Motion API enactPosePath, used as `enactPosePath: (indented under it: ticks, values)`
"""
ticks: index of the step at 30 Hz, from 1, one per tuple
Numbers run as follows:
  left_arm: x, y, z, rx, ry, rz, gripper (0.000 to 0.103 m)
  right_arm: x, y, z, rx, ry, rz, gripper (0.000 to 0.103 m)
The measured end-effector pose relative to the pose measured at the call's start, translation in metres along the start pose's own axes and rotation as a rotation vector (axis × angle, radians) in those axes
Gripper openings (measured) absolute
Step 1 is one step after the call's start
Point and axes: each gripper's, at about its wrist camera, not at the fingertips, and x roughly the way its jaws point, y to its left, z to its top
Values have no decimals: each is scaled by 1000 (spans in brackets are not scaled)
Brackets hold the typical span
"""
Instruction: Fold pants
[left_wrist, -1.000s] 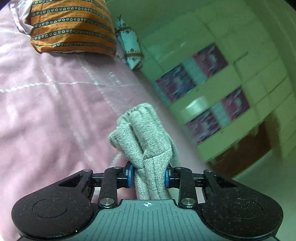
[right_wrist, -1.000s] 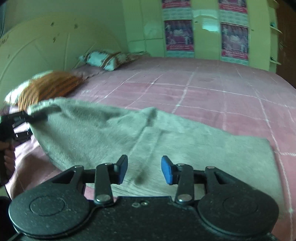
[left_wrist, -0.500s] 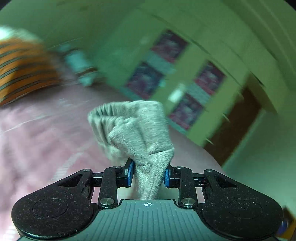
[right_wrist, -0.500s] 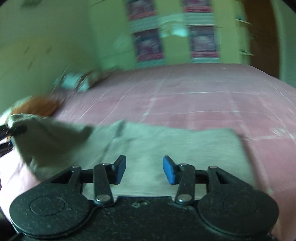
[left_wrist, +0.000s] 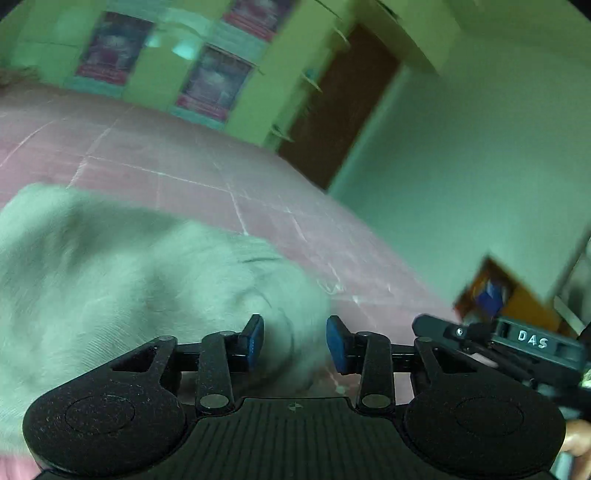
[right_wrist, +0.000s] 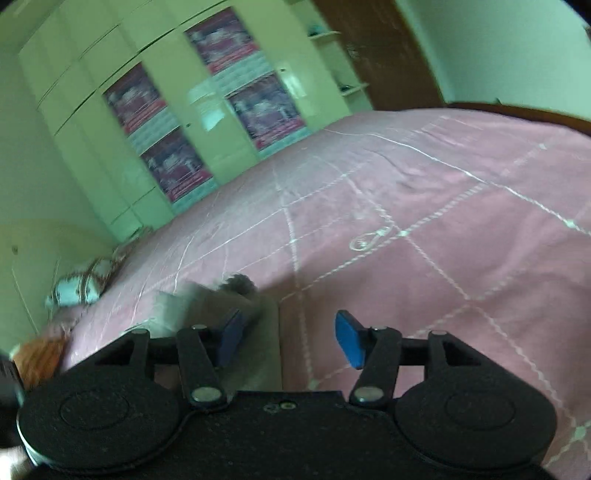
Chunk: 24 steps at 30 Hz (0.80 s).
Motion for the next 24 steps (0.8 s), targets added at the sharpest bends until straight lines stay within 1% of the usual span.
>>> enactPosePath:
  ticks: [2,5,7,8,10,11,12,15,17,18,19,21,22,24]
  values:
    - [-20,23,2,-60,-12,65,39,6,-3,-2,31,23,47,50]
    - [-69,48,3,-66,-76,128,40,21,-3,-10,83,75,118,50]
    - [-101,69,-1,-84,-110,190,50,32,3,-19,131,133,179,50]
    - [-115,77,-7,-89,-123,215,52,40,5,-24,158,164,199,50]
    - [-136,96,-20,-111,-118,261,52,47,7,-31,199,199,217,50]
    - [-141,114,-24,-122,-108,270,52,53,9,-34,212,213,207,50]
    - [-147,119,-30,-123,-93,283,52,58,10,-35,224,225,191,50]
    - [-145,120,-49,-70,-21,294,52,68,12,-39,256,236,182,50]
    - [-142,117,-57,-8,40,318,52,78,14,-38,286,244,171,51]
    - [-138,114,-60,16,57,324,52,80,16,-37,299,246,163,53]
    - [-145,118,-59,23,53,317,52,84,17,-36,306,252,151,53]
    - [-143,113,-56,10,45,301,52,93,19,-35,306,263,122,53]
    - [-138,111,-53,19,40,307,52,95,22,-35,302,264,111,52]
    - [-123,111,-47,49,62,401,52,99,27,-34,279,267,88,50]
